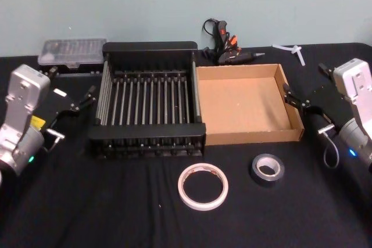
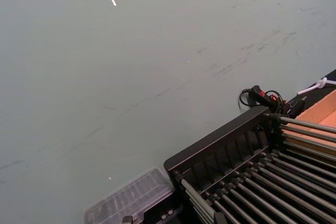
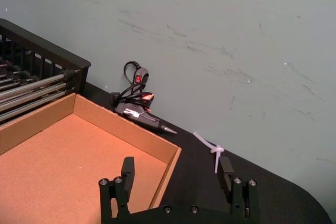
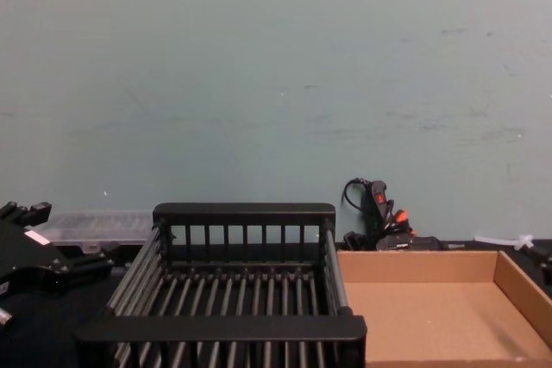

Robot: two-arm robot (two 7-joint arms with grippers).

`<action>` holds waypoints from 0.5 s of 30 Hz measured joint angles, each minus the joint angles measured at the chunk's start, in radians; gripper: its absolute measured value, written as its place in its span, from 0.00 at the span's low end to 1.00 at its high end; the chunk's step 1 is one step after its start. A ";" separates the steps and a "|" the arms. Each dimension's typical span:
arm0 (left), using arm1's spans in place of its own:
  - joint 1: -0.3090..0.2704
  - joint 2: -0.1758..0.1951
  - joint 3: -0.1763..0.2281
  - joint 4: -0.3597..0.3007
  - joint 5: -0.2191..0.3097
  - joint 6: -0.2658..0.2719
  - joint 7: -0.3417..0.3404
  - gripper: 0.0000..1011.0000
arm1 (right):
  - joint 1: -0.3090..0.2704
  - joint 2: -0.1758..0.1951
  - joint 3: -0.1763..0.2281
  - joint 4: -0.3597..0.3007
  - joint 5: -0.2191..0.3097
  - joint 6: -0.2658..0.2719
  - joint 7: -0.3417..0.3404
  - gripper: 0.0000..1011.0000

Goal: Pick up the white tape and place it into the black box , Pick up the silver tape and place it into the brown box.

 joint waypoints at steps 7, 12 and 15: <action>0.000 0.000 0.000 0.000 0.000 0.000 0.000 0.99 | 0.000 0.000 0.000 0.000 0.000 0.000 0.000 0.99; 0.000 0.000 0.000 0.000 0.000 0.000 0.000 0.99 | 0.000 0.000 0.000 0.000 0.000 0.000 0.000 0.99; 0.000 0.000 0.000 0.000 0.000 0.000 0.000 0.99 | 0.000 0.000 0.000 0.000 0.000 0.000 0.000 0.99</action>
